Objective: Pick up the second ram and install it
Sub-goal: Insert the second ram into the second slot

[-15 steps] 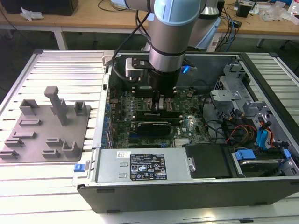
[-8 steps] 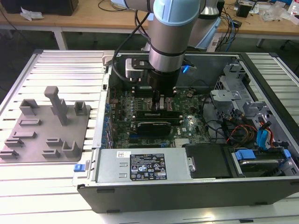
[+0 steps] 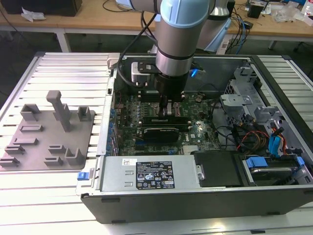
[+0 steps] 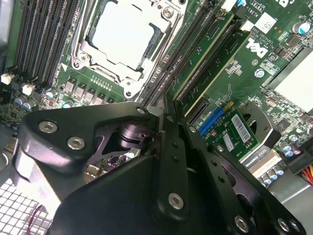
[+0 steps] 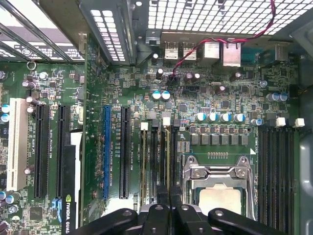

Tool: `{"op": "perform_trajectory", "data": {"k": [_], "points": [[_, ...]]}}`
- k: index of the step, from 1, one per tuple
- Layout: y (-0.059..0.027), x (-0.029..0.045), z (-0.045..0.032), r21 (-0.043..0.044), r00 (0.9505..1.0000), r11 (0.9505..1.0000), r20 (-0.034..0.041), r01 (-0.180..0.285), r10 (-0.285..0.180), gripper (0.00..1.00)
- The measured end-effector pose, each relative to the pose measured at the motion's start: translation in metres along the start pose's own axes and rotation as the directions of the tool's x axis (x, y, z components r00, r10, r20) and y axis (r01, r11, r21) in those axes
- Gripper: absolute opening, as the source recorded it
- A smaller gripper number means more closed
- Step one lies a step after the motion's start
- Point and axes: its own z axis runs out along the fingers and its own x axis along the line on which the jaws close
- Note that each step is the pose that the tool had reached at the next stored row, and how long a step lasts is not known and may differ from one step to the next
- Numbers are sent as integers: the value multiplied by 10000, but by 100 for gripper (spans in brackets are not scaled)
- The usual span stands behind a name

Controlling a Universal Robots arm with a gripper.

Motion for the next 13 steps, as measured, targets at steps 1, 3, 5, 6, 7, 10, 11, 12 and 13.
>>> {"op": "perform_trajectory", "data": {"k": [1,3,5,6,7,10,11,12,13], "points": [[1,0,2,5,10000,10000,2,0,0,9],[6,1,12,18,10000,10000,2,0,0,9],[16,1,26,28,10000,10000,0,4,-4,9],[17,1,28,29,10000,10000,2,2,-2,9],[17,1,28,29,10000,10000,2,2,-2,9],[18,0,11,30,10000,10000,5,1,-1,9],[18,0,10,30,10000,10000,4,1,-1,9],[18,0,10,35,10000,10000,4,2,-2,9],[17,0,10,45,10000,10000,8,4,-4,9]]}}
